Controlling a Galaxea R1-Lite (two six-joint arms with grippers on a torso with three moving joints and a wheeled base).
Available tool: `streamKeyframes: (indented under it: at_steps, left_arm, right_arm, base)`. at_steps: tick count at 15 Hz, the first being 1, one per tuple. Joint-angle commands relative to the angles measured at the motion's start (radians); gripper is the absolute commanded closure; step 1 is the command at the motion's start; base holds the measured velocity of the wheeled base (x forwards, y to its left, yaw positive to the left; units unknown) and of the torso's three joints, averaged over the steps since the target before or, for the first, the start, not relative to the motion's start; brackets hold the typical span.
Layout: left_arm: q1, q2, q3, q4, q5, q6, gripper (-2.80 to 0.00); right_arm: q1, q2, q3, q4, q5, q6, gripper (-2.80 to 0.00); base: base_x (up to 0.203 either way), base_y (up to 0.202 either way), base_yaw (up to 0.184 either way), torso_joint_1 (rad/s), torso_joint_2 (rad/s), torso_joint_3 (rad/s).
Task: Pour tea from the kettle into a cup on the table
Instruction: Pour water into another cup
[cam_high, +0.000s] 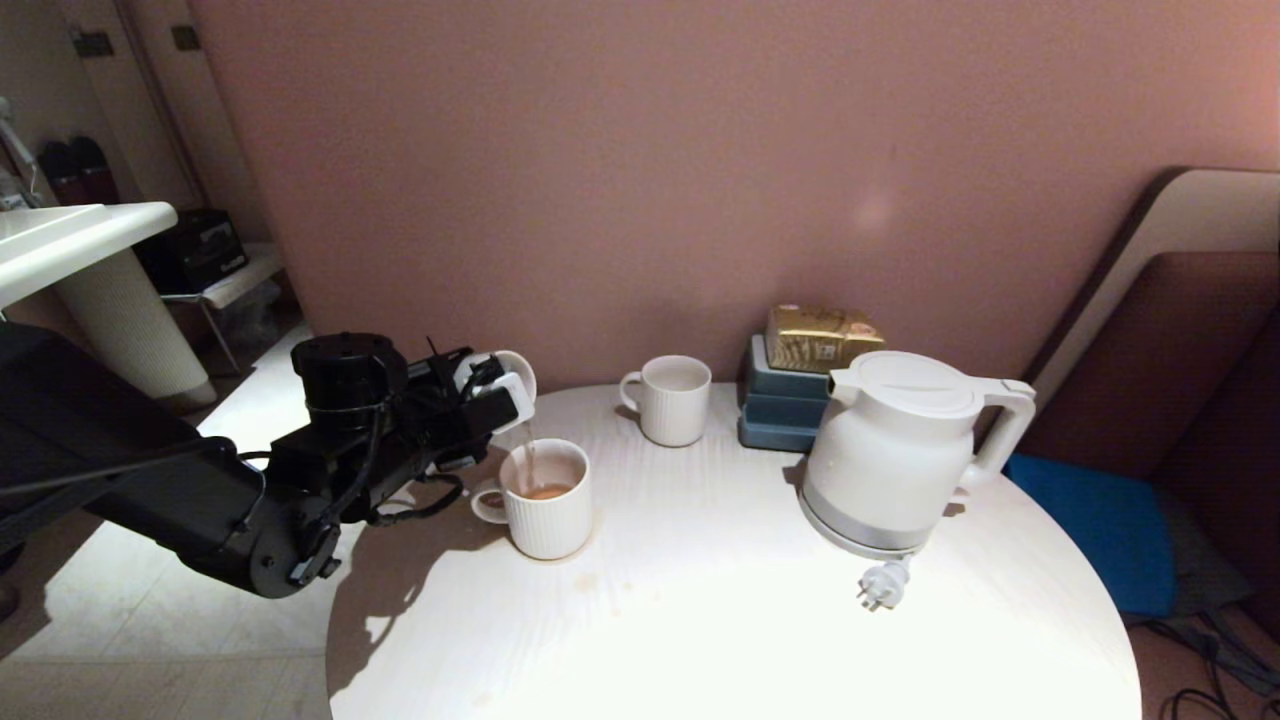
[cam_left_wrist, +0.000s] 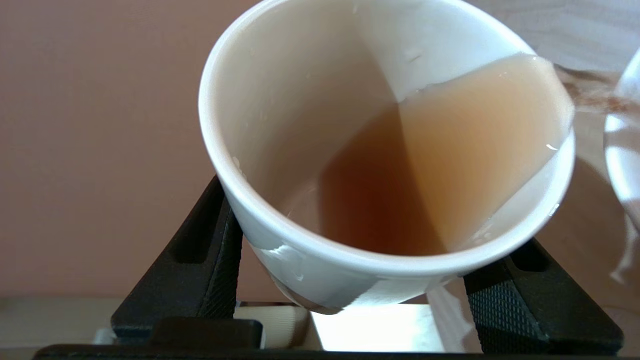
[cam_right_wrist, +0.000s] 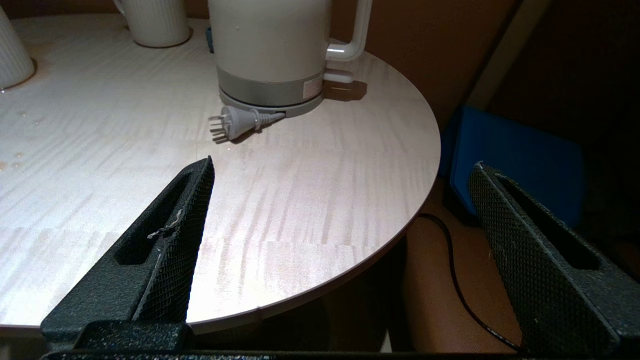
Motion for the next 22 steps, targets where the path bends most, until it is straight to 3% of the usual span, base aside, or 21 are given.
streamKeyframes:
  at_steps: [1, 10, 15, 19, 22]
  left_arm:
    - [0.0, -0.006, 0.001, -0.006, 0.001, 0.023, 0.0]
    - [-0.001, -0.008, -0.004, -0.007, 0.001, 0.222, 0.0]
    - [-0.029, -0.014, -0.026, -0.007, 0.013, 0.25, 0.0]
    - [-0.038, -0.024, -0.031, -0.009, 0.021, 0.312, 0.0]
    - [-0.037, -0.011, -0.028, -0.089, 0.021, 0.36, 0.0]
  right_arm:
    - [0.001, 0.0, 0.0, 0.0, 0.0, -0.001, -2.8]
    - [-0.001, 0.0, 0.0, 0.0, 0.0, -0.001, -2.8]
    - [0.001, 0.001, 0.0, 0.0, 0.0, -0.001, -2.8]
    - [0.0, 0.001, 0.0, 0.0, 0.0, -0.001, -2.8]
    - [0.0, 0.001, 0.0, 0.0, 0.0, -0.001, -2.8]
  base:
    - [0.0, 0.0, 0.0, 0.0, 0.0, 0.0]
    - [0.0, 0.0, 0.0, 0.0, 0.0, 0.0]
    - [0.0, 0.0, 0.0, 0.0, 0.0, 0.0]
    - [0.0, 0.0, 0.0, 0.0, 0.0, 0.0]
    - [0.0, 0.0, 0.0, 0.0, 0.0, 0.0]
